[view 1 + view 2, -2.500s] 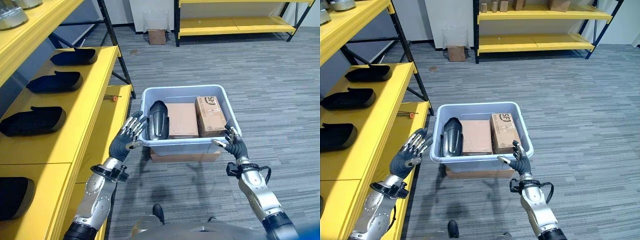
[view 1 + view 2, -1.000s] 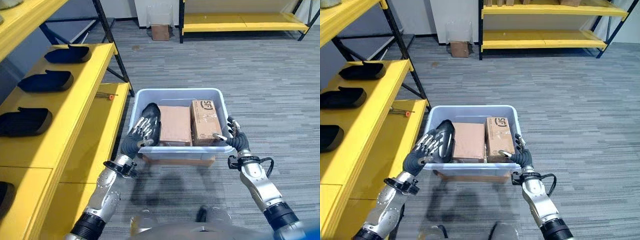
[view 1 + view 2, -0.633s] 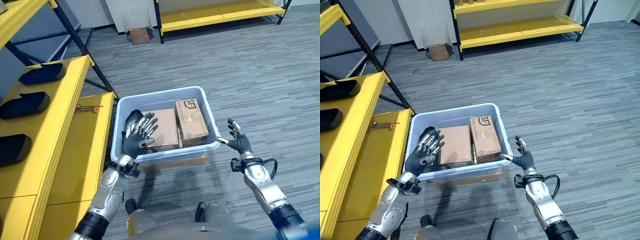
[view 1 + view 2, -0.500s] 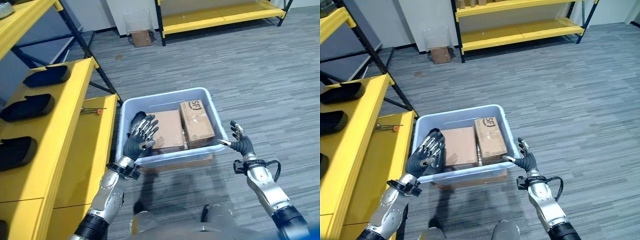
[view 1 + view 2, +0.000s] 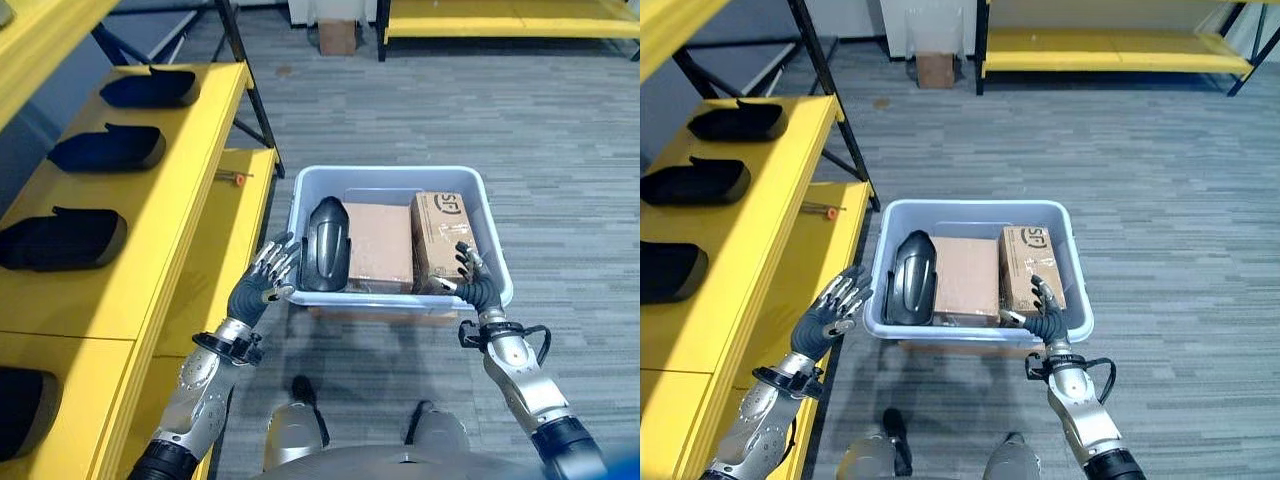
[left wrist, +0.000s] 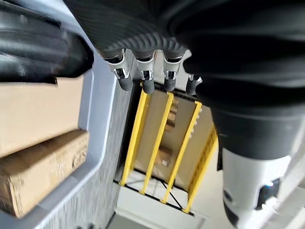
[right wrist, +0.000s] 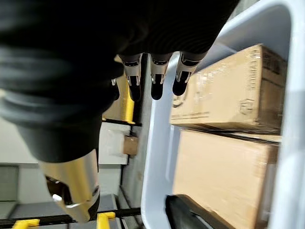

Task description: Move parts from the plastic box to the shelf.

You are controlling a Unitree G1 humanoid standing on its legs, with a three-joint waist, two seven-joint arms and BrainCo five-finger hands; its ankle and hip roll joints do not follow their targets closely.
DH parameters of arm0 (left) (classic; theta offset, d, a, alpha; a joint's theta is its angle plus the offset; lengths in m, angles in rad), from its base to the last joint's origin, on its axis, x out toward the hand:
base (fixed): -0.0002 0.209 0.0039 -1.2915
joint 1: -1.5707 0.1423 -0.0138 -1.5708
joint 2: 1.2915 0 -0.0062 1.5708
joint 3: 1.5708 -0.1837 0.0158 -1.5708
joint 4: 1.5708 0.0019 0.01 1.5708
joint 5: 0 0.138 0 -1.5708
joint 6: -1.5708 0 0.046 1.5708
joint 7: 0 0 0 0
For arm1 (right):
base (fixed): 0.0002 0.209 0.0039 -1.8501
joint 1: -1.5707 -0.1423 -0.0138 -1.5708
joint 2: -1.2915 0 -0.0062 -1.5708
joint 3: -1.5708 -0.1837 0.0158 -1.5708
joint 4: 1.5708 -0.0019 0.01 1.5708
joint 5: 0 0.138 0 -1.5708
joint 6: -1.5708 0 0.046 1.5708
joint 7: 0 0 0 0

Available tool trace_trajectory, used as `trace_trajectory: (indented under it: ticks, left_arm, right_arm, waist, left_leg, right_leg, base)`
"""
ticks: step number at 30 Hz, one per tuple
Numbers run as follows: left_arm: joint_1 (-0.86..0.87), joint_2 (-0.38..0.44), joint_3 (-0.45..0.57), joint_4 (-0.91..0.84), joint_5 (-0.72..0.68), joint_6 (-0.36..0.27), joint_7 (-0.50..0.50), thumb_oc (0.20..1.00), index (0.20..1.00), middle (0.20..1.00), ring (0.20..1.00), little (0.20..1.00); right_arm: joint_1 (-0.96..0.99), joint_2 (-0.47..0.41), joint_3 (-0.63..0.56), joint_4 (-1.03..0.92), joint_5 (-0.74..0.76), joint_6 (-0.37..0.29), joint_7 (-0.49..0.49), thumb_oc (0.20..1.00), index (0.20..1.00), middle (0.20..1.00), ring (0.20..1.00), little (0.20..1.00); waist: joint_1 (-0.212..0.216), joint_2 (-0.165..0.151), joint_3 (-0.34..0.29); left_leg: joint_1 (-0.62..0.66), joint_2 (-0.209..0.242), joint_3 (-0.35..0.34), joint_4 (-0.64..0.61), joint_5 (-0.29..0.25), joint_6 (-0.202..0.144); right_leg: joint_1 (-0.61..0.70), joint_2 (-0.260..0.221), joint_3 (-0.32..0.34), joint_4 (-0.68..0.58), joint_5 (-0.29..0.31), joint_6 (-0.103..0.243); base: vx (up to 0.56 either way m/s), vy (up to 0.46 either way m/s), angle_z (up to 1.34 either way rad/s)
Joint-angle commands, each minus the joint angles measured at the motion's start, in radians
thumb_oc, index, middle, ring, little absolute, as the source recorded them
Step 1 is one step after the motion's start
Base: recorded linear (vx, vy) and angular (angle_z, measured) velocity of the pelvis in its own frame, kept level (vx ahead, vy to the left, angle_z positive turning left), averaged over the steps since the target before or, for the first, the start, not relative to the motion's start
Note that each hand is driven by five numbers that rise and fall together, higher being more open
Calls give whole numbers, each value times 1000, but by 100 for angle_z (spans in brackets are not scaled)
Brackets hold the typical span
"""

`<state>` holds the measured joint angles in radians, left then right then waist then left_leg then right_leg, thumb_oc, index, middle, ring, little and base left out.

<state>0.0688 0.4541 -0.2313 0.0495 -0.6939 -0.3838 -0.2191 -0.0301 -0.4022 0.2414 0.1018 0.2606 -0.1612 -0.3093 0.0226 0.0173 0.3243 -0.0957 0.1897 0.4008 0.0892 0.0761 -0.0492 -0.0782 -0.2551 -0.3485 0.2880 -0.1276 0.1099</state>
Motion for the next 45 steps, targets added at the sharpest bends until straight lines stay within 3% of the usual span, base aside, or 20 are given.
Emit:
trace_trajectory:
  ticks: [1,7,11,14,15,17,18,19,21,27,34,36,41,45]
  left_arm:
    - [-54,20,32,-104,52,-99,61,1000,1000,1000,1000,1000]
    - [-152,2,-1,-101,152,-92,199,1000,1000,1000,1000,1000]
    - [-264,-19,-35,-62,238,-30,361,1000,1000,1000,1000,1000]
    - [-428,-46,-51,31,411,-21,659,1000,1000,1000,1000,1000]
    - [-507,-48,-52,90,467,2,773,1000,1000,1000,1000,1000]
    - [-628,-59,-65,206,469,27,840,1000,1000,1000,1000,1000]
    - [-673,-71,-53,248,385,80,878,1000,1000,1000,1000,1000]
    - [-697,-92,-38,288,344,95,928,1000,1000,1000,1000,1000]
    - [-729,-107,-20,324,390,110,1015,1000,1000,1000,1000,1000]
    - [-777,-133,0,369,441,171,1115,1000,1000,1000,1000,1000]
    - [-818,-151,25,439,502,239,1319,1000,1000,1000,1000,1000]
    - [-838,-148,28,468,514,259,1277,1000,1000,1000,1000,1000]
    - [-934,-122,-44,559,605,367,1207,1000,1000,1000,1000,1000]
    - [-1006,-90,-98,622,650,412,1155,1000,1000,1000,1000,1000]
  right_arm:
    - [-48,-15,-43,-54,-41,-115,-61,1000,1000,1000,1000,1000]
    - [-78,-31,-25,-77,-30,-118,-58,1000,1000,1000,1000,1000]
    - [-122,-40,-8,-115,-8,-151,-21,1000,1000,1000,1000,1000]
    - [-229,-51,-19,-161,14,-125,-48,1000,1000,1000,1000,1000]
    - [-282,-64,-18,-180,6,-84,-46,1000,1000,1000,1000,1000]
    - [-347,-75,-6,-159,13,-52,-63,1000,1000,1000,1000,1000]
    - [-362,-80,-14,-152,7,-78,-81,1000,1000,1000,1000,1000]
    - [-374,-74,-20,-159,-8,-102,-94,1000,1000,1000,1000,1000]
    - [-400,-64,-30,-193,-34,-100,-118,1000,1000,1000,1000,1000]
    - [-425,-56,-42,-242,-33,-72,-147,1000,1000,1000,1000,1000]
    - [-457,-45,-35,-253,-64,-30,-167,1000,1000,1000,1000,1000]
    - [-468,-44,-35,-250,-64,-21,-176,1000,1000,1000,1000,1000]
    - [-506,-62,-39,-237,-42,21,-145,1000,1000,1000,1000,1000]
    - [-512,-78,-38,-227,-26,35,-125,1000,1000,1000,1000,1000]
  waist:
    - [10,-1,-6]
    - [-6,-6,11]
    - [-25,-10,38]
    - [-49,-17,103]
    - [-62,-19,125]
    - [-77,-25,160]
    - [-80,-36,179]
    - [-83,-49,191]
    - [-85,-63,196]
    - [-93,-73,196]
    - [-96,-83,196]
    - [-100,-88,196]
    - [-130,-90,196]
    - [-151,-92,196]
  left_leg:
    - [50,41,-60,20,-53,-29]
    - [25,50,-58,51,-56,-35]
    - [-28,65,-64,104,-59,-44]
    - [-145,74,-84,168,-71,-53]
    - [-185,74,-92,181,-70,-57]
    - [-229,77,-95,215,-78,-56]
    - [-259,77,-94,236,-83,-51]
    - [-292,79,-101,255,-86,-52]
    - [-355,80,-115,284,-93,-52]
    - [-450,76,-125,328,-107,-48]
    - [-528,71,-132,360,-118,-47]
    - [-538,71,-142,382,-146,-56]
    - [-576,83,-120,422,-161,-58]
    - [-593,96,-104,456,-176,-57]
  right_leg:
    - [-8,31,65,14,22,1]
    - [-26,37,83,23,18,-4]
    - [-82,46,115,59,18,-10]
    - [-209,48,149,112,15,-5]
    - [-258,52,161,126,18,-3]
    - [-306,52,178,156,17,-7]
    - [-337,50,180,171,20,-3]
    - [-367,53,180,184,23,0]
    - [-419,55,185,209,21,2]
    - [-506,63,192,240,16,-3]
    - [-575,72,190,257,18,-5]
    - [-581,73,195,272,-1,3]
    - [-629,76,206,290,6,3]
    - [-651,79,215,307,6,0]
  base:
    - [-36,9,1]
    - [-1,0,-1]
    - [-26,-1,-17]
    - [-302,40,-27]
    - [-309,148,-20]
    - [-215,111,-23]
    - [-186,-21,-20]
    - [-193,-45,-11]
    - [-125,-27,-8]
    - [-53,10,-4]
    - [-35,-5,2]
    - [37,-16,4]
    - [11,32,-1]
    - [34,47,-15]
